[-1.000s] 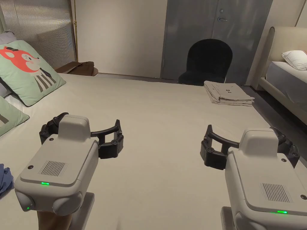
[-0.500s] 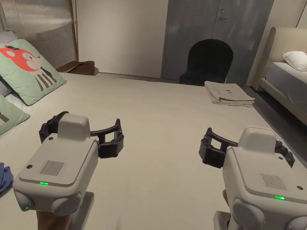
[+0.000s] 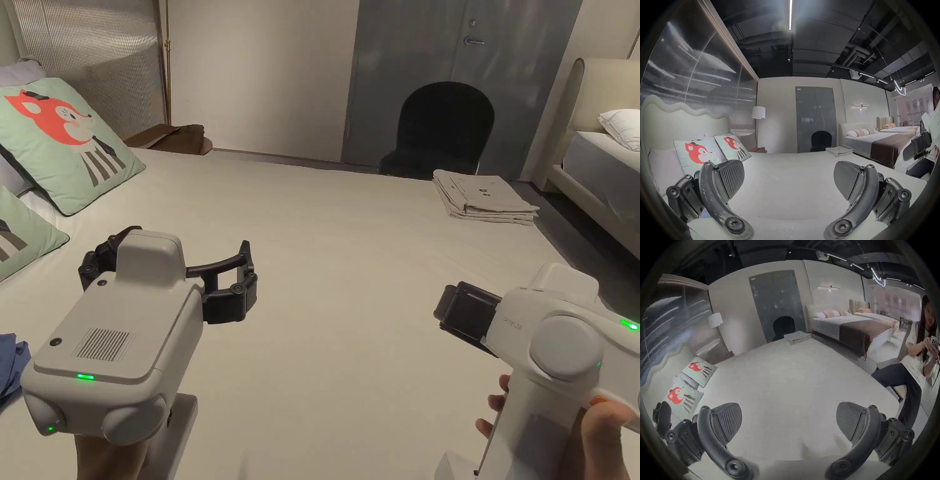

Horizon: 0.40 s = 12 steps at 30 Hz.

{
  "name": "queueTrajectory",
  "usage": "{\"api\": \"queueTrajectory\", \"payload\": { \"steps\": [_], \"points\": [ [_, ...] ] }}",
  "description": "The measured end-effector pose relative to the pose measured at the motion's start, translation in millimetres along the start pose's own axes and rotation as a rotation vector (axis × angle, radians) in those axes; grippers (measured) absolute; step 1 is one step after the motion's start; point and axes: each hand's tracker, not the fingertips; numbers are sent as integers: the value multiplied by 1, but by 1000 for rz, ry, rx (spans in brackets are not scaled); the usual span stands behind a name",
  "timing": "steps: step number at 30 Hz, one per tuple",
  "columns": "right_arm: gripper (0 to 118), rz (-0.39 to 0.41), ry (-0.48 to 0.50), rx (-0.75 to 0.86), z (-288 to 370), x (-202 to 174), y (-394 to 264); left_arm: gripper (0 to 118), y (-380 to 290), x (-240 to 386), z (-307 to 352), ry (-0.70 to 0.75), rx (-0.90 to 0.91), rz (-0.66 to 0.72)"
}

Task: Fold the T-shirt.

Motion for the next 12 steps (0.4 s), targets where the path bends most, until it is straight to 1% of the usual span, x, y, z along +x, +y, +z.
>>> {"api": "queueTrajectory", "payload": {
  "steps": [5, 6, 9, 12],
  "points": [
    [115, 5, 32, 19, 2, 0, 1, 110, 1, -1, 0, 4, 1, -6],
    [115, 12, 30, 23, 2, -1, 1, 110, 1, -2, 0, 4, 2, -6],
    [115, 69, 33, 53, 6, -3, -2, 110, 1, -3, 1, 7, 2, -4],
    [115, 67, 23, 61, 6, -5, -3, 110, 1, -4, 0, 11, 0, -1]
  ]
}}
